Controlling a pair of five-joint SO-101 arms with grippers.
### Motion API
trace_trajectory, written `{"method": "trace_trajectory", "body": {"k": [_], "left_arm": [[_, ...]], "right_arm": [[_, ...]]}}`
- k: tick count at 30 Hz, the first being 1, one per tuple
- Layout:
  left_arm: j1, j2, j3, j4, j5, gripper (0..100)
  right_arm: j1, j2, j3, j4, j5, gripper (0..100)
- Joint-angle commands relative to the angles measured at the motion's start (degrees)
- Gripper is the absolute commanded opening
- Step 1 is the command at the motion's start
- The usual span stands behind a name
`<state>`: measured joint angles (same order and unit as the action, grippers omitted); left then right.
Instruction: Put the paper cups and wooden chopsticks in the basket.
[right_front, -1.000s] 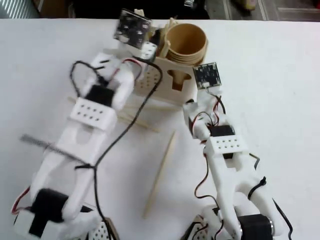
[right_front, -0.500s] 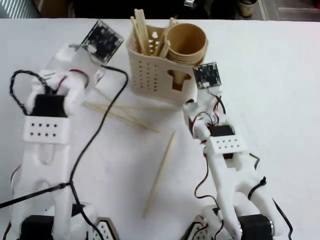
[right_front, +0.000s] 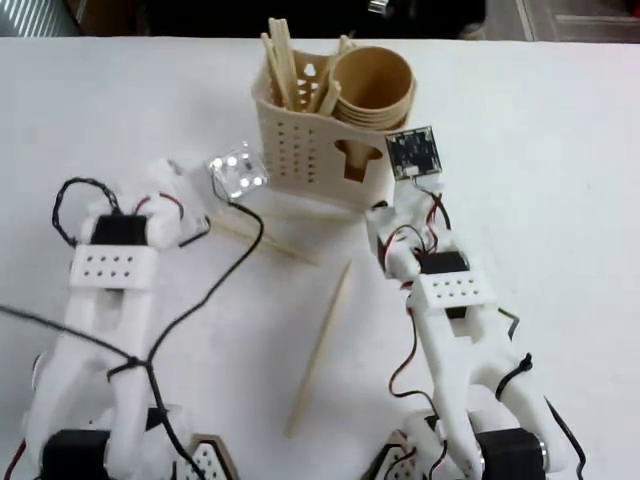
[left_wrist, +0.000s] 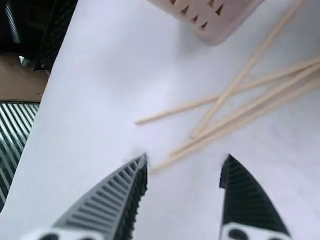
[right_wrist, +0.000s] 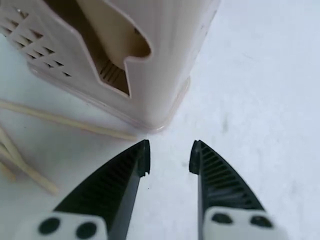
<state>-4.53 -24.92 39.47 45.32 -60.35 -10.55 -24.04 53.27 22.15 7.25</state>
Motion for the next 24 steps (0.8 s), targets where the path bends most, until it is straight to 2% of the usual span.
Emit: {"method": "trace_trajectory", "body": {"k": [1,6,10,15,24], "left_arm": [[0.40,4.88,-1.14,-2.46,-0.53,24],[0.66,18.24,-8.88,-1.58,-1.49,24],[0.75,25.71,-13.36,3.16,-11.16,24],[0.75,31.52,-17.05,3.78,-15.82,24],[3.21,43.47,-26.81,3.87,-16.79,19]], "right_arm": [[0.13,-2.07,-0.44,-1.10,0.44,14.4],[0.13,-2.07,-0.44,-1.10,0.44,14.4],[0.13,-2.07,-0.44,-1.10,0.53,14.4],[0.13,-2.07,-0.53,-1.19,0.53,14.4],[0.13,-2.07,-0.53,-1.19,0.53,14.4]]}}
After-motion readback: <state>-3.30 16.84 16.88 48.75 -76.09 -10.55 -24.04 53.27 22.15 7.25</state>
